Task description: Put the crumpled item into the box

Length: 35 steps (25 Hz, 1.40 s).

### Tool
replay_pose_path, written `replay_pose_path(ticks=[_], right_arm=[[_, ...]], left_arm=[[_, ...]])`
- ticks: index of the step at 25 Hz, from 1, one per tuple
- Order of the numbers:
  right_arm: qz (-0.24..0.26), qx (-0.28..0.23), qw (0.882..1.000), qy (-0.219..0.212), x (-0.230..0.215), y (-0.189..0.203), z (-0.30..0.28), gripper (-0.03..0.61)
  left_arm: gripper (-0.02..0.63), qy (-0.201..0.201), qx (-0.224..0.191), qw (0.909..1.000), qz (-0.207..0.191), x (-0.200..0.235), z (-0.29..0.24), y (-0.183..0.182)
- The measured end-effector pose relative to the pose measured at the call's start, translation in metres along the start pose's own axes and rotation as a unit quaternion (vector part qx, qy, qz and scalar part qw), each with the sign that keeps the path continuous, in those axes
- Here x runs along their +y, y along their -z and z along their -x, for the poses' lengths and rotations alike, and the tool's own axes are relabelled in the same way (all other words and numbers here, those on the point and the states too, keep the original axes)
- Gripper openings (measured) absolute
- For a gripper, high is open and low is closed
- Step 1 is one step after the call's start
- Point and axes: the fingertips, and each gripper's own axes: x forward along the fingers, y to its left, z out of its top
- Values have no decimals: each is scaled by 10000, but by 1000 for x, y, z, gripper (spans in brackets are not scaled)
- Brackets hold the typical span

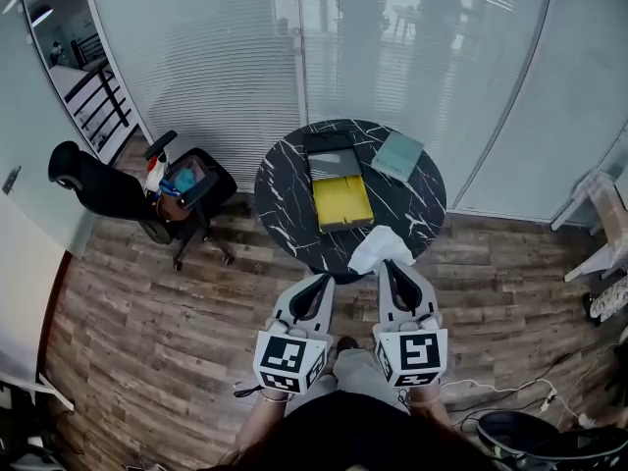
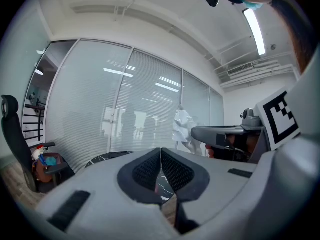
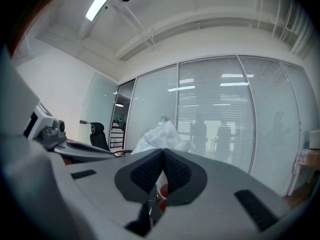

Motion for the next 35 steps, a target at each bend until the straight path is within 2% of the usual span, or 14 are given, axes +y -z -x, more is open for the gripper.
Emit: replay_pose_path(ticks=[23, 35], right_arm=[[-19, 4, 9998, -218, -76, 10, -101, 25], [-95, 8, 9989, -467, -106, 17, -127, 25]], left_arm=[[28, -208, 84, 9997, -129, 34, -125, -14], [28, -616, 136, 9979, -111, 40, -155, -14]])
